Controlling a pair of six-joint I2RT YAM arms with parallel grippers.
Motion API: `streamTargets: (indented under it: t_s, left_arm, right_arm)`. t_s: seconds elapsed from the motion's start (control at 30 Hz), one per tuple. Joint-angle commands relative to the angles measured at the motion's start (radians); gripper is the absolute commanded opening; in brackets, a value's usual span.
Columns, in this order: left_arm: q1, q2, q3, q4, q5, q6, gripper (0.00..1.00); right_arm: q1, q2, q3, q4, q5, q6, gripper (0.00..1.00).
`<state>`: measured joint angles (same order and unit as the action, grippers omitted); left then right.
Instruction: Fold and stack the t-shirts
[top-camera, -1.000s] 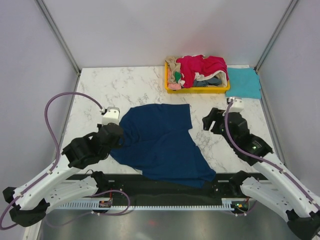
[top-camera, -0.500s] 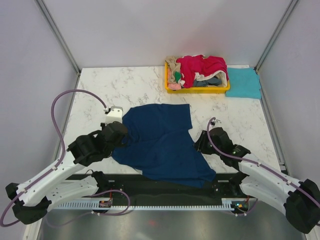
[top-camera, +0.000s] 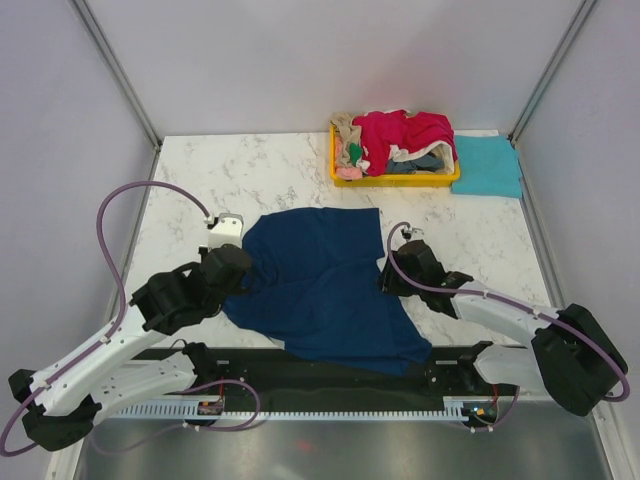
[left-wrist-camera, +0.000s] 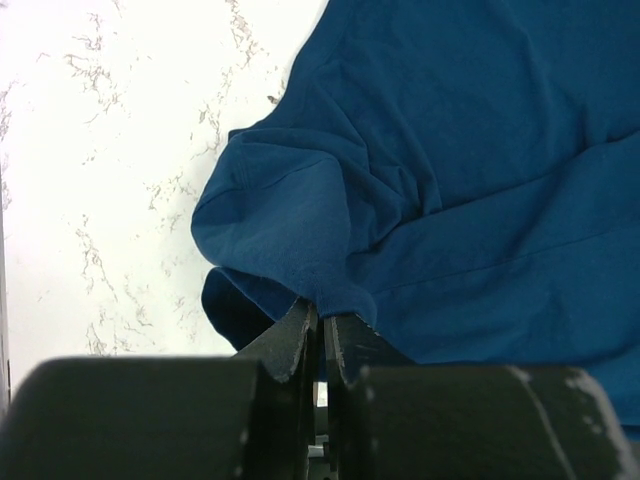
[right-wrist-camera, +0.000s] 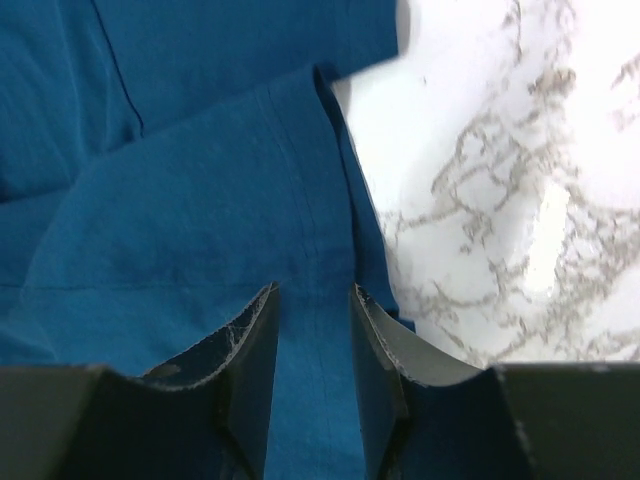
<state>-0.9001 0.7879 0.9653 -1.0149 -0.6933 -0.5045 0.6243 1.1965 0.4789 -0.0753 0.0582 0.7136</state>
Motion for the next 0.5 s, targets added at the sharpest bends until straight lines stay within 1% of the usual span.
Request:
streamTargets:
  t_s: [0.0, 0.47]
  left_arm:
    - [0.001, -0.007, -0.002, 0.044, 0.009, -0.022, 0.08]
    - [0.000, -0.006, -0.004, 0.047, 0.018, -0.022, 0.07]
  right_arm:
    - [0.002, 0.046, 0.052, 0.055, 0.032, -0.032, 0.42]
    - [0.002, 0.156, 0.079, 0.097, 0.083, -0.083, 0.43]
